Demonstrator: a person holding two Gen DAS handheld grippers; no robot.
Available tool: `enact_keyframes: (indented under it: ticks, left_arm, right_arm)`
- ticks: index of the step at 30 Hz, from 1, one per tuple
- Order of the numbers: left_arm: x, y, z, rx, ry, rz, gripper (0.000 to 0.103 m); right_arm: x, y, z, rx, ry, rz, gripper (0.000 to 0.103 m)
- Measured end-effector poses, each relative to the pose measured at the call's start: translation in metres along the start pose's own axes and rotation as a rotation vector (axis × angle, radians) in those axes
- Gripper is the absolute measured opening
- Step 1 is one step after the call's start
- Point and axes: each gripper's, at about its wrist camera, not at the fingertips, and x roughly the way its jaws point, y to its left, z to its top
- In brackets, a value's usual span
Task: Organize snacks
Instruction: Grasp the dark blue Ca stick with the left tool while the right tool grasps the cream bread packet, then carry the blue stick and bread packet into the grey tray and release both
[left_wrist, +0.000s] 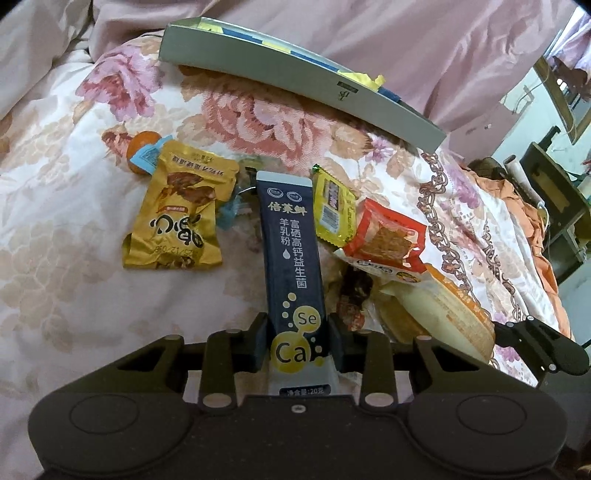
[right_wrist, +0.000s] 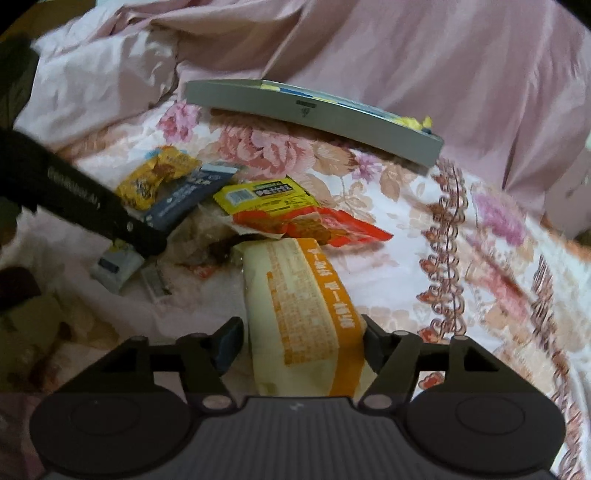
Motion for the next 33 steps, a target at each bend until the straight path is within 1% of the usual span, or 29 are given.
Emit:
enact_keyframes:
  ticks: [1, 6, 10, 14, 17, 22, 26, 33]
  left_arm:
    - [0.0, 0.001, -0.001, 0.001, -0.004, -0.005, 0.035]
    - [-0.002, 0.004, -0.002, -0.014, -0.019, -0.023, 0.033]
    - [-0.004, 0.002, -0.004, -0.002, -0.035, -0.027, 0.032]
    - [-0.008, 0.0, -0.006, 0.004, -0.048, -0.036, 0.032]
    - [-0.011, -0.004, -0.007, 0.01, -0.058, -0.046, 0.032]
    - [-0.017, -0.014, -0.012, 0.036, -0.086, -0.066, 0.032]
    - [-0.021, -0.019, -0.015, 0.04, -0.109, -0.085, 0.032]
    - [-0.036, -0.021, -0.004, 0.03, -0.184, -0.098, 0.032]
  right_arm:
    - [0.0, 0.004, -0.001, -0.018, -0.004, -0.012, 0.065]
    - [-0.004, 0.019, -0.004, -0.064, -0.024, -0.075, 0.06]
    - [-0.014, 0.034, -0.008, -0.161, -0.054, -0.187, 0.058]
    - [-0.02, 0.033, -0.009, -0.18, -0.073, -0.287, 0.057]
    - [-0.024, 0.031, -0.01, -0.193, -0.108, -0.34, 0.057]
    - [-0.036, 0.036, -0.01, -0.235, -0.215, -0.37, 0.057]
    - [-0.043, 0.041, -0.008, -0.246, -0.286, -0.362, 0.058]
    - [-0.046, 0.036, -0.004, -0.211, -0.351, -0.344, 0.058]
